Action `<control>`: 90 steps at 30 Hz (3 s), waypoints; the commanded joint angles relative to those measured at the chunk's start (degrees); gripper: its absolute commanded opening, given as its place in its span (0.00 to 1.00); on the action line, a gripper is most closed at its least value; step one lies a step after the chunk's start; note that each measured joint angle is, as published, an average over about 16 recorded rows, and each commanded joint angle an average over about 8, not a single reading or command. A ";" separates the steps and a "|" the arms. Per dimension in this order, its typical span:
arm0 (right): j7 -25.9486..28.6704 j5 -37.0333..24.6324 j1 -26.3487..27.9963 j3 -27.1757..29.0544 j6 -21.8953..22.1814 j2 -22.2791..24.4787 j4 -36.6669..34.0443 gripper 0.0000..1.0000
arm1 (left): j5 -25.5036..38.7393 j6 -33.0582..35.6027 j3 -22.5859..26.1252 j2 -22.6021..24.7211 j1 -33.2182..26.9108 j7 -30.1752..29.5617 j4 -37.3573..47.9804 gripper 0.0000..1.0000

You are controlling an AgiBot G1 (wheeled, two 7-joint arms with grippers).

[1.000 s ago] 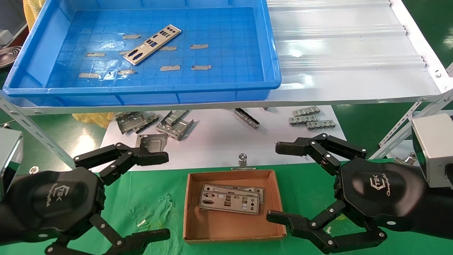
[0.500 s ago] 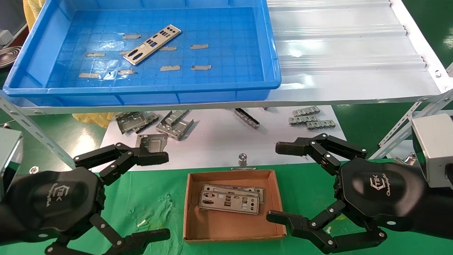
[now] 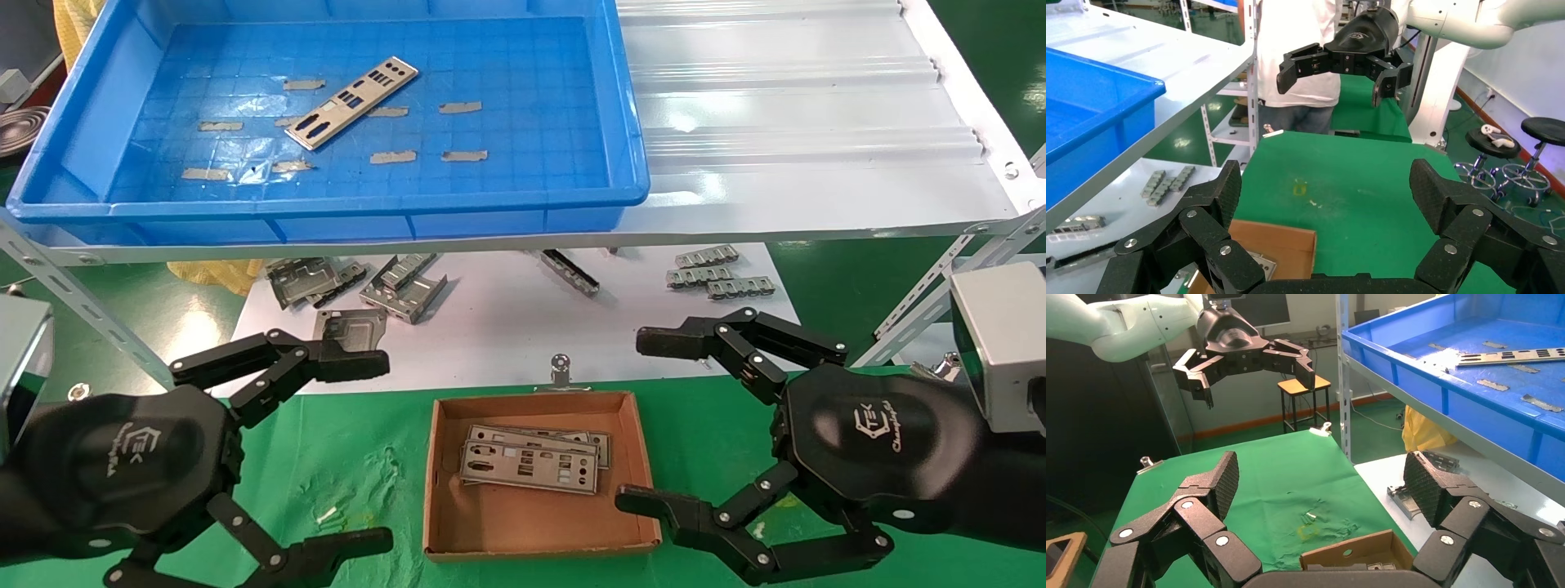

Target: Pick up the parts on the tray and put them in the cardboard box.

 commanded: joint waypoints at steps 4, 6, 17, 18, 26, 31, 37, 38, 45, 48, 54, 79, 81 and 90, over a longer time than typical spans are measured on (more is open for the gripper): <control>0.00 0.00 0.00 0.00 0.00 0.00 0.00 1.00 | 0.00 0.00 0.00 0.00 0.00 0.00 0.00 1.00; 0.00 0.00 0.00 0.00 0.00 0.00 0.00 1.00 | 0.00 0.00 0.00 0.00 0.00 0.00 0.00 1.00; 0.00 0.00 0.00 0.00 0.00 0.00 0.00 0.97 | 0.00 0.00 0.00 0.00 0.00 0.00 0.00 1.00; 0.00 0.00 0.00 0.00 0.00 0.00 0.00 0.88 | 0.00 0.00 0.00 0.00 0.00 0.00 0.00 1.00; 0.00 0.00 0.00 0.00 0.00 0.00 0.00 0.00 | 0.00 0.00 0.00 0.00 0.00 0.00 0.00 1.00; 0.00 0.00 0.00 0.00 0.00 0.00 0.00 0.00 | 0.00 0.00 0.00 0.00 0.00 0.00 0.00 1.00; 0.00 0.00 0.00 0.00 0.00 0.00 0.00 0.00 | 0.00 0.00 0.00 0.00 0.00 0.00 0.00 1.00; 0.00 0.00 0.00 0.00 0.00 0.00 0.00 0.00 | 0.00 0.00 0.00 0.00 0.00 0.00 0.00 1.00; 0.00 0.00 0.00 0.00 0.00 0.00 0.00 0.00 | 0.00 0.00 0.00 0.00 0.00 0.00 0.00 1.00; 0.00 0.00 0.00 0.00 0.00 0.00 0.00 0.00 | 0.00 0.00 0.00 0.00 0.00 0.00 0.00 1.00; 0.00 0.00 0.00 0.00 0.00 0.00 0.00 0.00 | 0.00 0.00 0.00 0.00 0.00 0.00 0.00 1.00; 0.00 0.00 0.00 0.00 0.00 0.00 0.00 0.00 | 2.07 -1.38 0.62 1.59 -4.46 -0.86 1.24 1.00; 0.00 0.00 0.00 0.00 0.00 0.00 0.00 0.00 | 4.19 -2.37 1.39 3.12 -8.25 -1.38 2.97 1.00; 0.00 0.00 0.00 0.00 0.00 0.00 0.00 0.00 | 19.88 -8.82 7.65 15.38 -31.24 1.24 25.16 1.00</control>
